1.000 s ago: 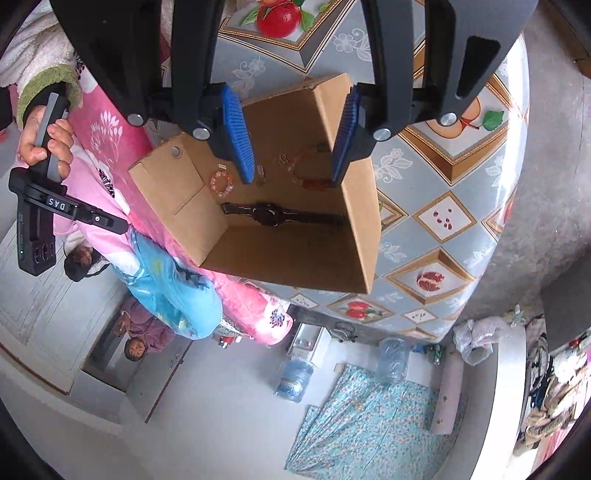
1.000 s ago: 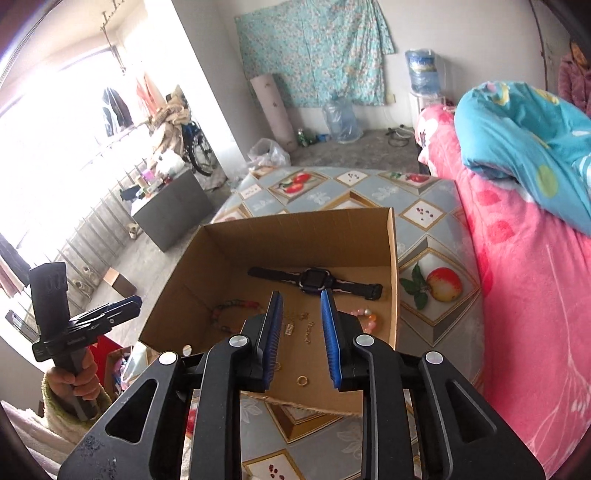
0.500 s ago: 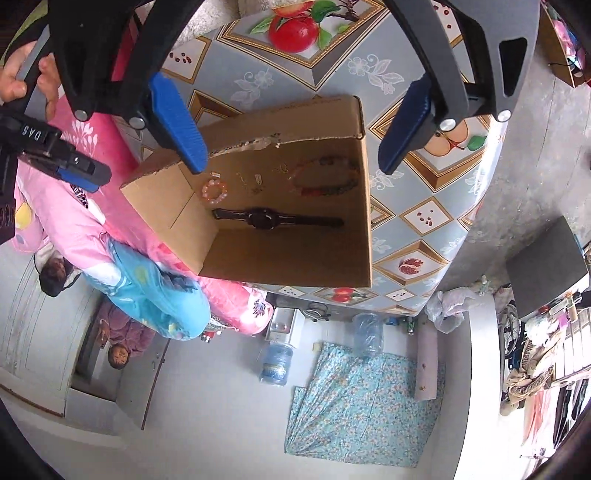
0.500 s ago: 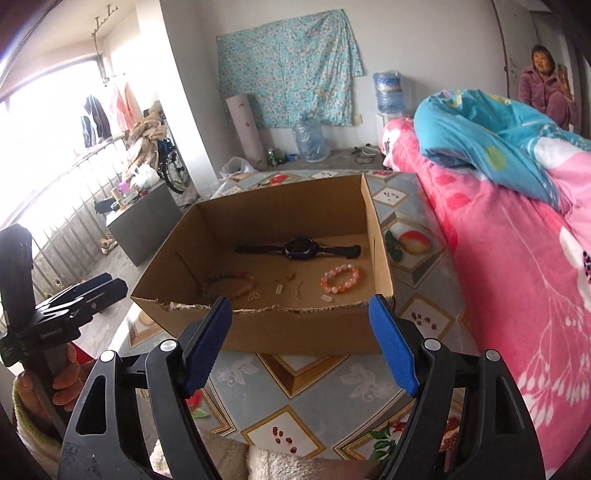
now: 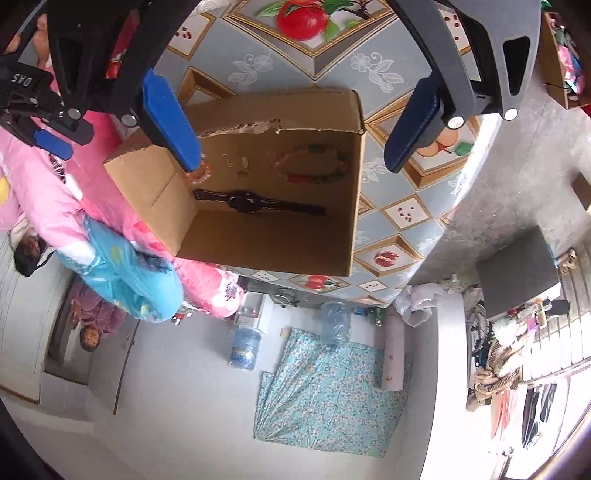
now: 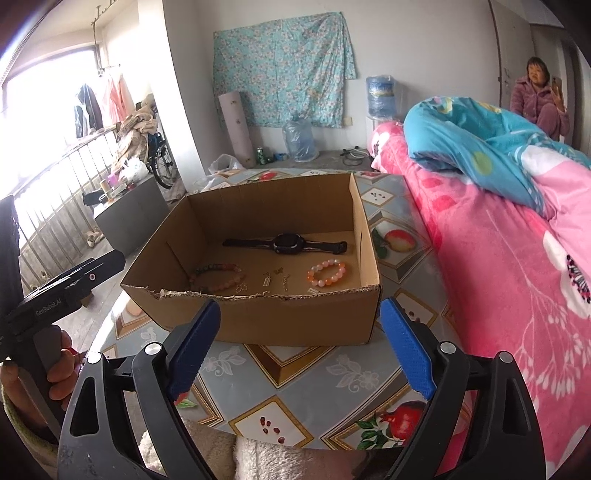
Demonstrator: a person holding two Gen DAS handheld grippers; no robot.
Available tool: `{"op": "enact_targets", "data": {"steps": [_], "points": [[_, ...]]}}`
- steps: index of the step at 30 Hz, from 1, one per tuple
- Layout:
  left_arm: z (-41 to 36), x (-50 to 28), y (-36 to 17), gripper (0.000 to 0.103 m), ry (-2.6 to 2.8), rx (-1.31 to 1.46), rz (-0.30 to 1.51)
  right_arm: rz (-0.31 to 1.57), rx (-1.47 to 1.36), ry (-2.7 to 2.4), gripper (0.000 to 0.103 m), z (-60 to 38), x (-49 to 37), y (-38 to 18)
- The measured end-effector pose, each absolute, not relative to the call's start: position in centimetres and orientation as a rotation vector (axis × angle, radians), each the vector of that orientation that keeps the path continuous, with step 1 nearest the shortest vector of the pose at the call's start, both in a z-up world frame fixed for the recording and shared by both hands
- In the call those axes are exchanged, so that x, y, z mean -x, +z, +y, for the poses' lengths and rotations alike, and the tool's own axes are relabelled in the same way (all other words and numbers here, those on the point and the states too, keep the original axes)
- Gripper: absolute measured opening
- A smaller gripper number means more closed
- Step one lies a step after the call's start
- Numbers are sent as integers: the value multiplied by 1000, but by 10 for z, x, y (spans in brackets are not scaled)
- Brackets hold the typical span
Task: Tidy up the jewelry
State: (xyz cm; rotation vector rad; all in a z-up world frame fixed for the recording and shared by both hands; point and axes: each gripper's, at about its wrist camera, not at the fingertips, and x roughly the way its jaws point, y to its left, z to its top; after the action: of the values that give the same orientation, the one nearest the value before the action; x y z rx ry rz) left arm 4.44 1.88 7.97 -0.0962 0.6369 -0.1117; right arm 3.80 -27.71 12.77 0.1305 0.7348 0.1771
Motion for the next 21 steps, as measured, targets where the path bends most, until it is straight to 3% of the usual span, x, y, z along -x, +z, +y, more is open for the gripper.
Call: {"op": "enact_targets", "data": {"steps": [21], "points": [[-7, -66, 46, 98, 121, -57, 826, 857, -106, 69, 95, -254, -63, 104]]}}
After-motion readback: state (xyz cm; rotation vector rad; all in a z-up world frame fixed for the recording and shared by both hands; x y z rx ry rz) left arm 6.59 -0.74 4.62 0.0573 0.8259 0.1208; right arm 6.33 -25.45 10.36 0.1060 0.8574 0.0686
